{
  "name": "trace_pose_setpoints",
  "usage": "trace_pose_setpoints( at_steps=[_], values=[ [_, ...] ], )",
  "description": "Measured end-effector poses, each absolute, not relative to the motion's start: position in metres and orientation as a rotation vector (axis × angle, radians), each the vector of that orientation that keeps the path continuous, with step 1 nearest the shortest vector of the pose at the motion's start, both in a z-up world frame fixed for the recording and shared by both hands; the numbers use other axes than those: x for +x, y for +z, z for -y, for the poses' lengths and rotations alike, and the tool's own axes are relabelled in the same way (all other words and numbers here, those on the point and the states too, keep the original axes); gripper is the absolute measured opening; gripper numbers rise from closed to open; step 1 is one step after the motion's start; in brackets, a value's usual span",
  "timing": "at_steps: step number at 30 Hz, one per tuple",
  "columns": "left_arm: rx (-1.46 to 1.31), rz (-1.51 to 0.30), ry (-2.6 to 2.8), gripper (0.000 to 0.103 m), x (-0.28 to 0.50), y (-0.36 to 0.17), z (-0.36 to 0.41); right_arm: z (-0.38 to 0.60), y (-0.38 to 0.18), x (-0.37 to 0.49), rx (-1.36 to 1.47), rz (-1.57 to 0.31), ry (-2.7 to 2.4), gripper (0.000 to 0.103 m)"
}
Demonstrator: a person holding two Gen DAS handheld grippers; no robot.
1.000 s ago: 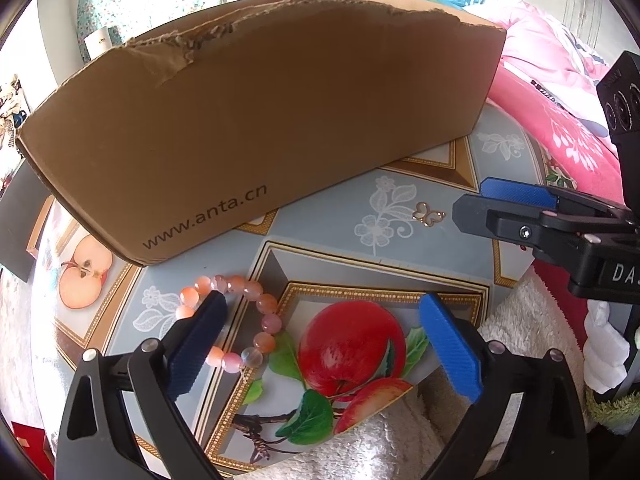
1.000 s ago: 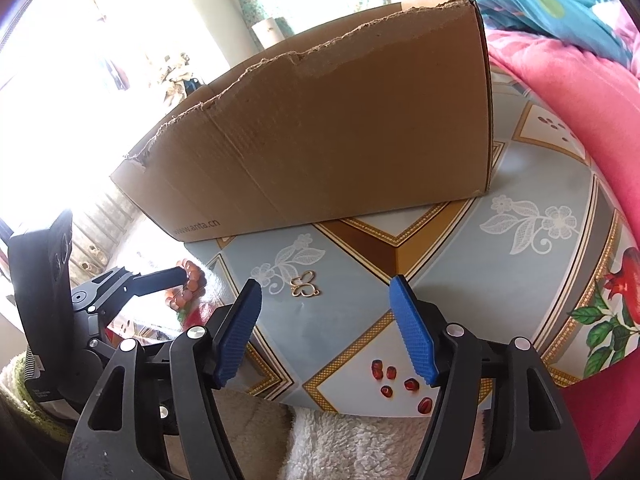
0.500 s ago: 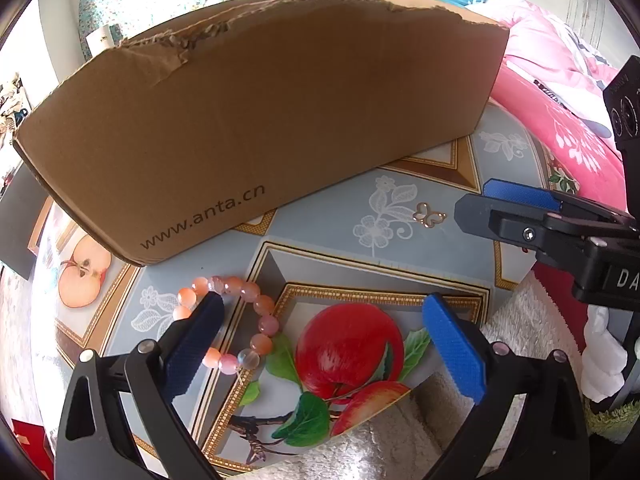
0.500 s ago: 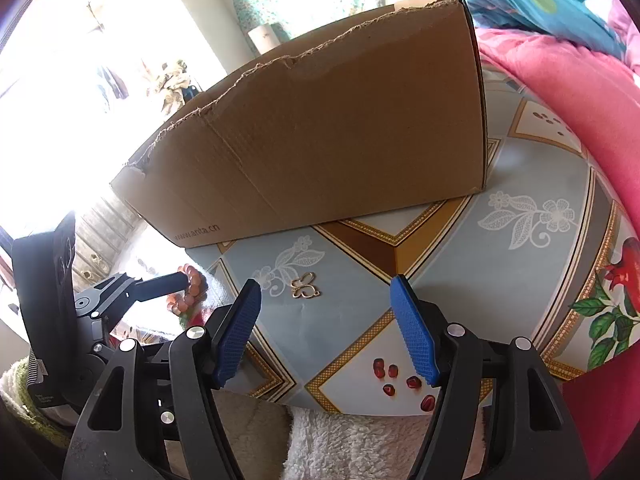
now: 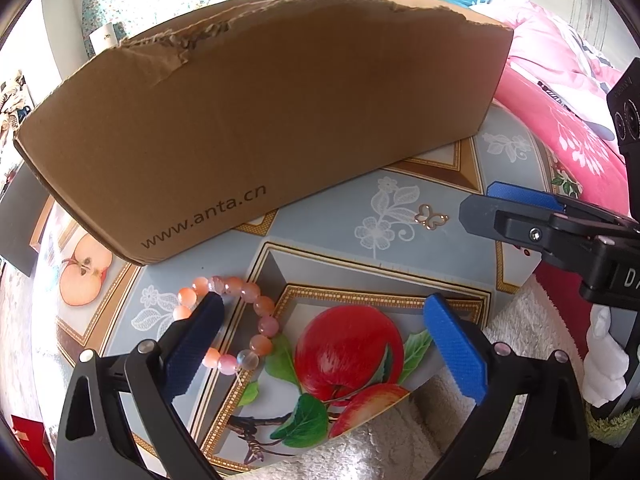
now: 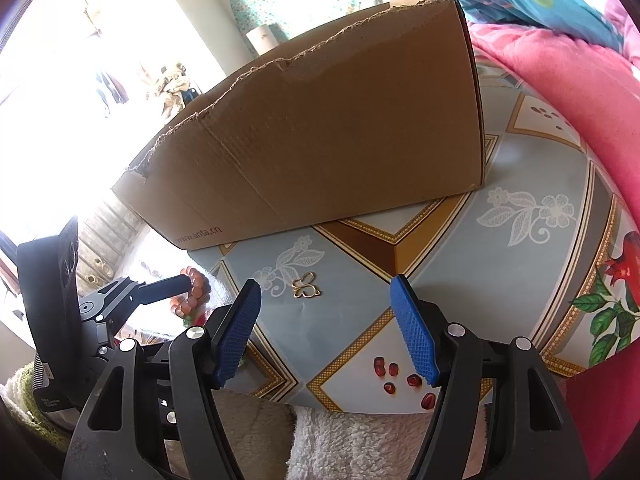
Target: Organize jewelry
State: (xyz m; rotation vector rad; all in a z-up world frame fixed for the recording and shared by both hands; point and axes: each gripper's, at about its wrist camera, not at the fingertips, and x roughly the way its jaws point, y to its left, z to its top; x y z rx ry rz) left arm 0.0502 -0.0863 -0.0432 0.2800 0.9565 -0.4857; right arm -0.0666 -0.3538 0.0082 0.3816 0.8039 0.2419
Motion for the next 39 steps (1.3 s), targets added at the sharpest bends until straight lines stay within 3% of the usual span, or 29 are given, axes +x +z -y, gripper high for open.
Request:
trace_pose_setpoints(
  at_steps=[39],
  values=[
    [0.282,-0.969,-0.483,0.099,0.0517,-0.0434,0.0866,0.3585,0.0048,-0.0658,0.434,-0.81,0.251,0.064]
  ],
)
